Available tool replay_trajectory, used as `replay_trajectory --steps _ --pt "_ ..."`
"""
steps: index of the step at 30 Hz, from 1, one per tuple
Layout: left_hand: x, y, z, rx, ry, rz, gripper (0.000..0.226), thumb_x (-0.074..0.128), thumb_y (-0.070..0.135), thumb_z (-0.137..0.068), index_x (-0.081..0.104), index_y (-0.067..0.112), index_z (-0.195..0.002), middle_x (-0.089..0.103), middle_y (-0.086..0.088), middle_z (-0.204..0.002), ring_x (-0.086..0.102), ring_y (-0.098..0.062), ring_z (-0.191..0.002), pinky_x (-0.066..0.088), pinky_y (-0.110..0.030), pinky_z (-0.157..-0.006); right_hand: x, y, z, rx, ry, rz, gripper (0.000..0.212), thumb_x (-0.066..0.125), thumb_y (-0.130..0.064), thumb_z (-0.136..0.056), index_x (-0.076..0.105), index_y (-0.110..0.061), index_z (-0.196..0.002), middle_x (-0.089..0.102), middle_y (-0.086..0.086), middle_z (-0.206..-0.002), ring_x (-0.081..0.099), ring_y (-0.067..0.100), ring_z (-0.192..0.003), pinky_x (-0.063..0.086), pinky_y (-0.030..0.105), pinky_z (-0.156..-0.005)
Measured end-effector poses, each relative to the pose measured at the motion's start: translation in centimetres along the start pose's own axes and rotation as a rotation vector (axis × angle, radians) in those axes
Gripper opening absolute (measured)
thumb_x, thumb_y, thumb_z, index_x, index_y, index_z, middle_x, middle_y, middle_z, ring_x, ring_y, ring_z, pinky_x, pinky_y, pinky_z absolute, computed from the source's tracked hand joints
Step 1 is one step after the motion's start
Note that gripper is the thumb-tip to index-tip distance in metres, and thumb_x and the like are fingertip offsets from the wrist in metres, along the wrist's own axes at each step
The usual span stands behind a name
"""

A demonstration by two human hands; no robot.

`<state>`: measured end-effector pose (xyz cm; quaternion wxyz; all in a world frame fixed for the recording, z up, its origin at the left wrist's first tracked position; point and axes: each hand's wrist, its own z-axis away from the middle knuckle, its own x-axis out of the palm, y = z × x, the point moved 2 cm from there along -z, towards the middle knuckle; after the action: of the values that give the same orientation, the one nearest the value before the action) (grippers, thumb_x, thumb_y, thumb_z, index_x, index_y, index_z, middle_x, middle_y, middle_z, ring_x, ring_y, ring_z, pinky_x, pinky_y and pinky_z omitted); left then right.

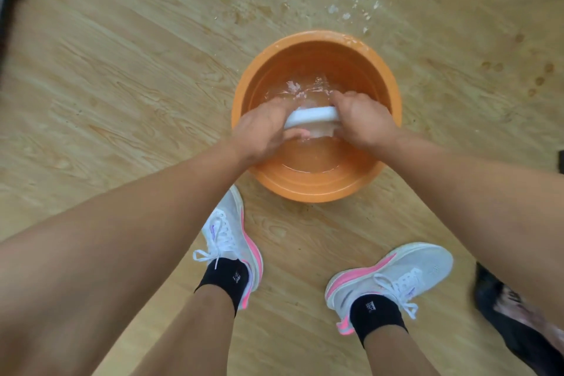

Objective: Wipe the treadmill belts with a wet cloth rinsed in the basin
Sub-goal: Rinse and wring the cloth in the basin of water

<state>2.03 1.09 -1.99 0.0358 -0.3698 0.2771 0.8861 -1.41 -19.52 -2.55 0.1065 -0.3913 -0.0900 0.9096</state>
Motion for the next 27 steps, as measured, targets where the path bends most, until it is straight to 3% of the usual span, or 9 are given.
replay_trajectory --steps 2,5,7,9,13,17,21,24,27 --pt "-0.2 -0.2 1.0 -0.062 0.065 -0.032 0.031 0.071 0.041 -0.096 0.060 0.015 -0.111 0.054 -0.004 -0.103 0.060 -0.029 -0.092 0.046 -0.041 -0.075 -0.3 0.1 1.0 -0.004 -0.001 -0.035 0.053 0.088 -0.034 -0.080 0.057 -0.016 -0.118 0.060 0.010 -0.113 0.063 0.037 -0.108 0.050 0.043 -0.079" --pt "-0.3 -0.3 1.9 -0.117 0.165 0.039 0.016 0.073 0.021 -0.089 0.061 0.011 -0.088 0.049 -0.003 -0.101 0.056 -0.026 -0.086 0.039 -0.036 -0.071 -1.3 0.3 2.0 -0.045 0.021 -0.107 0.024 0.076 -0.040 -0.089 0.063 -0.019 -0.094 0.057 0.002 -0.096 0.062 0.031 -0.097 0.043 0.038 -0.071" --pt "-0.3 0.0 1.8 -0.138 0.208 0.210 0.015 0.076 0.019 -0.081 0.063 0.012 -0.078 0.062 -0.001 -0.098 0.060 -0.018 -0.085 0.043 -0.032 -0.071 -1.8 -0.1 2.8 -0.072 0.044 -0.245 0.024 0.066 -0.043 -0.084 0.062 -0.019 -0.080 0.056 -0.001 -0.089 0.058 0.025 -0.092 0.043 0.037 -0.071" --pt "0.0 0.2 1.2 -0.249 0.215 0.475 0.017 0.075 0.017 -0.079 0.060 0.014 -0.072 0.064 0.004 -0.075 0.056 -0.008 -0.067 0.041 -0.030 -0.064 -2.1 -0.5 3.4 0.000 0.111 -0.508 0.024 0.061 -0.040 -0.078 0.066 -0.016 -0.076 0.064 -0.002 -0.083 0.061 0.019 -0.081 0.047 0.034 -0.068" --pt "1.3 0.2 -0.1 -0.429 0.203 0.844 0.017 0.074 0.021 -0.086 0.056 0.020 -0.085 0.065 -0.001 -0.077 0.060 -0.016 -0.069 0.047 -0.034 -0.068 -0.7 -0.6 2.9 0.240 0.246 -0.881 0.008 0.062 -0.015 -0.089 0.057 -0.012 -0.084 0.060 -0.002 -0.075 0.055 0.015 -0.068 0.042 0.032 -0.062" --pt "4.0 -0.6 -1.9 -0.542 0.219 0.847 0.030 0.081 0.037 -0.088 0.058 0.018 -0.087 0.057 0.004 -0.076 0.053 -0.017 -0.071 0.041 -0.032 -0.066 1.6 -0.4 0.4 0.322 0.327 -0.799 0.008 0.051 -0.008 -0.101 0.050 -0.012 -0.108 0.056 -0.003 -0.088 0.054 0.018 -0.082 0.033 0.031 -0.063" --pt "5.5 -1.0 -3.4 -0.653 0.327 0.987 0.038 0.088 0.036 -0.081 0.053 0.022 -0.084 0.058 0.003 -0.079 0.052 -0.016 -0.069 0.044 -0.030 -0.066 3.6 -0.3 -2.5 0.482 0.273 -0.785 0.027 0.055 -0.013 -0.102 0.056 -0.010 -0.129 0.067 0.014 -0.124 0.063 0.033 -0.115 0.043 0.030 -0.086" --pt "6.0 0.1 -3.9 -0.780 0.450 0.953 0.028 0.083 0.032 -0.082 0.058 0.021 -0.091 0.066 0.005 -0.086 0.063 -0.021 -0.077 0.053 -0.032 -0.074 4.0 -1.4 -3.6 0.565 0.298 -0.939 0.025 0.056 -0.013 -0.096 0.065 -0.021 -0.118 0.070 0.007 -0.123 0.065 0.032 -0.118 0.049 0.033 -0.100" --pt "7.1 1.4 -4.5 -0.852 0.425 1.132 0.030 0.066 0.036 -0.087 0.069 0.020 -0.111 0.074 -0.005 -0.092 0.071 -0.029 -0.074 0.060 -0.036 -0.064 3.4 -4.3 -3.4 0.563 0.274 -1.208 0.015 0.056 -0.020 -0.074 0.064 -0.026 -0.085 0.071 -0.003 -0.082 0.067 0.024 -0.077 0.056 0.037 -0.072"
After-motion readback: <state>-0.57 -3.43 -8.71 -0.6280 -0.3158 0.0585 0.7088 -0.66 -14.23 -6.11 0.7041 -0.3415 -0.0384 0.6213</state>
